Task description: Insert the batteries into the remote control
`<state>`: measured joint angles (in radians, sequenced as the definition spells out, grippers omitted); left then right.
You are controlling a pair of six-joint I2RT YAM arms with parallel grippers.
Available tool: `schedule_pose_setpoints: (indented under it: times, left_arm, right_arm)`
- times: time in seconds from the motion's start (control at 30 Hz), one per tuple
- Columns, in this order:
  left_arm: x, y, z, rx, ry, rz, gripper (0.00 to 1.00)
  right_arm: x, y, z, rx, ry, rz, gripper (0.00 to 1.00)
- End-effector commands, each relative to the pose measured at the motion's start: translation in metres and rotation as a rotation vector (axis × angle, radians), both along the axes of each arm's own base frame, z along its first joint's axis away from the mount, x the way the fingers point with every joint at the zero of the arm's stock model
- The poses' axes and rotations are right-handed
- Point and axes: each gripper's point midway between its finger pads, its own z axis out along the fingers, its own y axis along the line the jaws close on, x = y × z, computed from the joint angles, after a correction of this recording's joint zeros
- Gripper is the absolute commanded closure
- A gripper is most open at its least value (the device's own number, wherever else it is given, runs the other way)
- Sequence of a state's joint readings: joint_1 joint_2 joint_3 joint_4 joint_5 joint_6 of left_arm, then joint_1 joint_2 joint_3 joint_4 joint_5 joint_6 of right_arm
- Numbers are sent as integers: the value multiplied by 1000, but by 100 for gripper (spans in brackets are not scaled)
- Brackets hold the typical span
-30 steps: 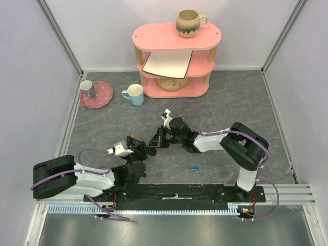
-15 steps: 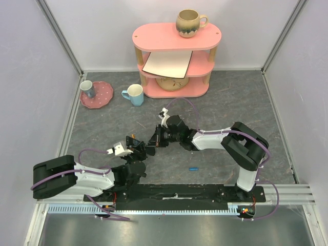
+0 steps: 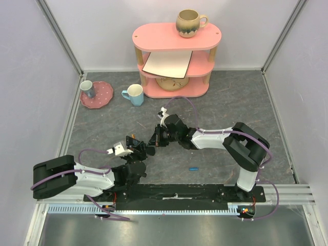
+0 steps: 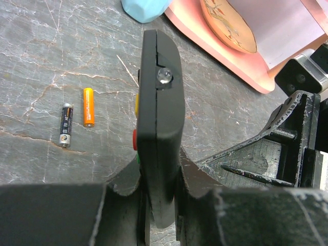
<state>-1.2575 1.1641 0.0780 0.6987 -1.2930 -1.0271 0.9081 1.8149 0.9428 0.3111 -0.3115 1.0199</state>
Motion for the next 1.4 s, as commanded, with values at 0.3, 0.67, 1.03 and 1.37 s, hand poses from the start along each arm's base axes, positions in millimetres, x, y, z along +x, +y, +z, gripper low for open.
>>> schedule_pose_setpoints:
  times: [0.3, 0.67, 1.03, 1.37]
  left_arm:
    - [2, 1, 6, 48, -9, 19, 98]
    - [1, 0, 5, 38, -5, 13, 98]
    - [-4, -10, 28, -106, -40, -83, 98]
    - [-25, -30, 118, -193, -264, -379, 98]
  right_arm:
    - [-12, -36, -46, -253, 11, -2, 100]
    - [-12, -41, -36, -204, -19, -35, 100]
    - [-4, -56, 42, 4, -238, -53, 46]
    - [8, -116, 102, -64, -495, -208, 41]
